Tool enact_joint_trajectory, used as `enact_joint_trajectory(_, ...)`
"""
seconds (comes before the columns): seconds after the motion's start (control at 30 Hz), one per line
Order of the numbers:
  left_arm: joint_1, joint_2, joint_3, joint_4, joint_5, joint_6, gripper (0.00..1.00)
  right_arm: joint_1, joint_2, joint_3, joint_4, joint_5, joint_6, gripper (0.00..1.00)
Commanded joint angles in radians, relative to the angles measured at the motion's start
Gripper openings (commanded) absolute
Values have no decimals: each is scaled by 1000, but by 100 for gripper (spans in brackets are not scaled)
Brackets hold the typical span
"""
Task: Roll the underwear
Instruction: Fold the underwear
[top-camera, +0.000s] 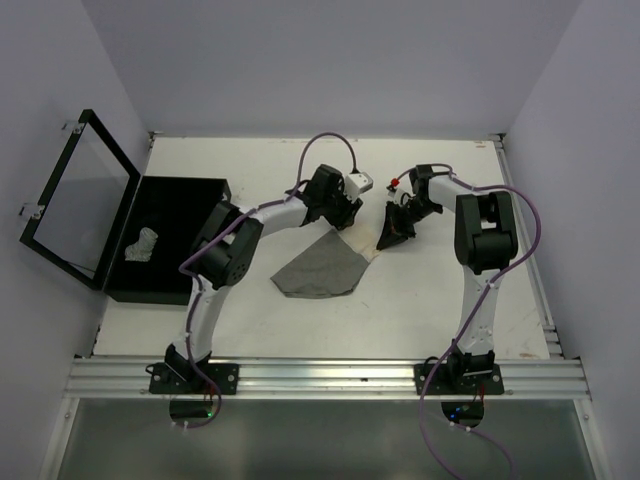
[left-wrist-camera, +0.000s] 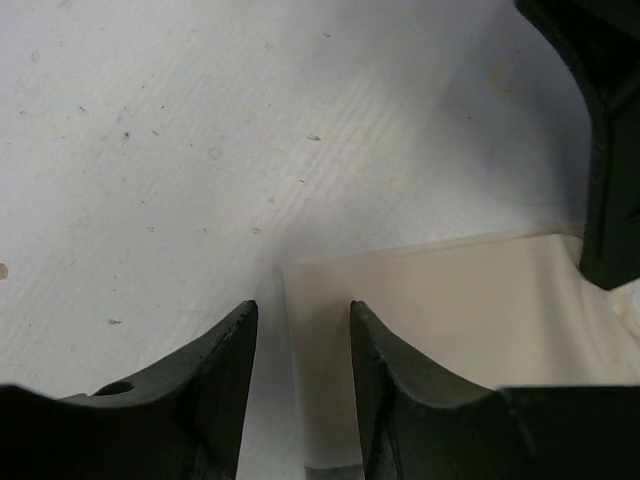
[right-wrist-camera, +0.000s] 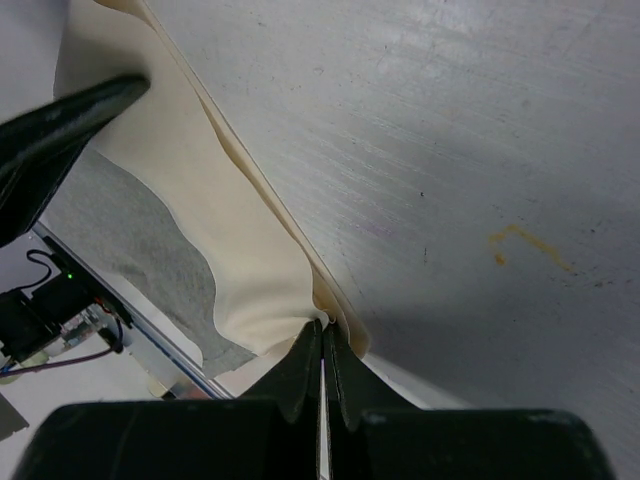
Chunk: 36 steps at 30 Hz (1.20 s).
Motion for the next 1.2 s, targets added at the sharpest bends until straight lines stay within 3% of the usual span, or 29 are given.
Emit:
enact_joint_trajectory(0.0, -5, 37, 82, -4, -147, -23, 44, 9, 60, -22, 17, 153, -58, 0)
enact_joint_trajectory(0.3, 26, 89, 145, -70, -201, -25, 35, 9, 54, -28, 11, 162, -67, 0)
enact_joint_trajectory(0.4, 38, 48, 105, -28, -118, -23, 46, 9, 57, -25, 10, 158, -67, 0)
enact_joint_trajectory(0.43, 38, 33, 81, -3, -75, -16, 55, 9, 59, -23, 7, 158, -66, 0)
enact_joint_trajectory(0.57, 38, -107, -38, 122, 60, -6, 65, 9, 56, -2, 6, 127, -61, 0)
enact_joint_trajectory(0.8, -9, -306, -183, 29, 45, 81, 60, 9, 57, 49, -27, 124, -55, 0)
enact_joint_trajectory(1.17, 6, -189, -229, 7, -95, 44, 53, 6, 53, 37, -46, 208, -51, 0)
